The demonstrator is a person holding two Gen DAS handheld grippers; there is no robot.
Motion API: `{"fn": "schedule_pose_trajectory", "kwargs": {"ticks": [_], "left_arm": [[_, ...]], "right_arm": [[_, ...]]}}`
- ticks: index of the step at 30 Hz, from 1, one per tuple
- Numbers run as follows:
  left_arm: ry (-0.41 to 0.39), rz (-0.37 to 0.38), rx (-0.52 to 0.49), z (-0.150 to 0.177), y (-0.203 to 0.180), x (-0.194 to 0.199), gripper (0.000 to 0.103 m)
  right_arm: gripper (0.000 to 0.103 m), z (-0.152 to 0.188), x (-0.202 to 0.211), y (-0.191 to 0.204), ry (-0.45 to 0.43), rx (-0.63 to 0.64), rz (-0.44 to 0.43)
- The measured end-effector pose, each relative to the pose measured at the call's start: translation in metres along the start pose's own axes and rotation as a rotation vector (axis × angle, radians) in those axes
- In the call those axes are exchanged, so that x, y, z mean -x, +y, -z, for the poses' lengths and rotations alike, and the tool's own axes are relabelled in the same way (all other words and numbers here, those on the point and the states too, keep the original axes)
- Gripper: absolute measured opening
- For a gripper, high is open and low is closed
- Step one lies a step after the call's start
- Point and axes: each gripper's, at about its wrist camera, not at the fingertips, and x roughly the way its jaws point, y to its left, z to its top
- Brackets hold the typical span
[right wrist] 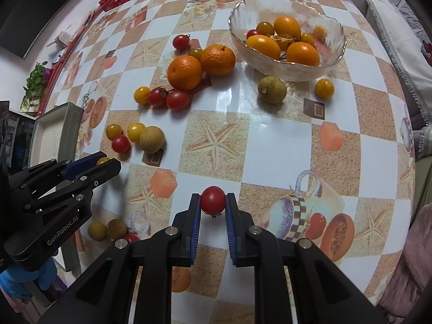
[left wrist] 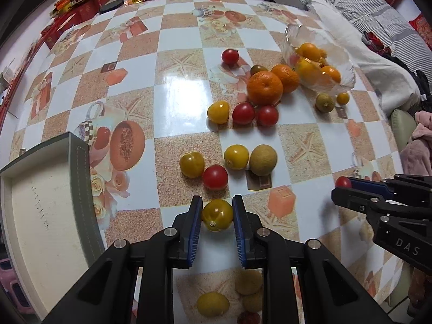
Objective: Organize fruits
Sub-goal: 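Carry both held tomatoes over the white tray with both tools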
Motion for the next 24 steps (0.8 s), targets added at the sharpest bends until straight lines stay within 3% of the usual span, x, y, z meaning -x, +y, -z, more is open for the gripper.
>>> {"fn": "schedule_pose_trajectory", "kwargs": {"ticks": [6, 12, 24], "left_arm": [[-0.053, 0.026, 0.044, 0.010, 0.013, 0.038, 0.024], [-0.101, 0.003, 0.092, 0.024, 0.046, 0.071, 0.024], [-0.107, -0.145, 0.253, 0.053, 0.173, 0.087, 0.024]], "right_arm": [[0.019, -0.001, 0.017, 0.024, -0.006, 0.032, -0.020], [0.019, -0.006, 0.031, 0.063, -0.013, 0.096, -0.046], [0.019, -0.036, 0.004, 0.192, 0.027, 0.286, -0.130]]}}
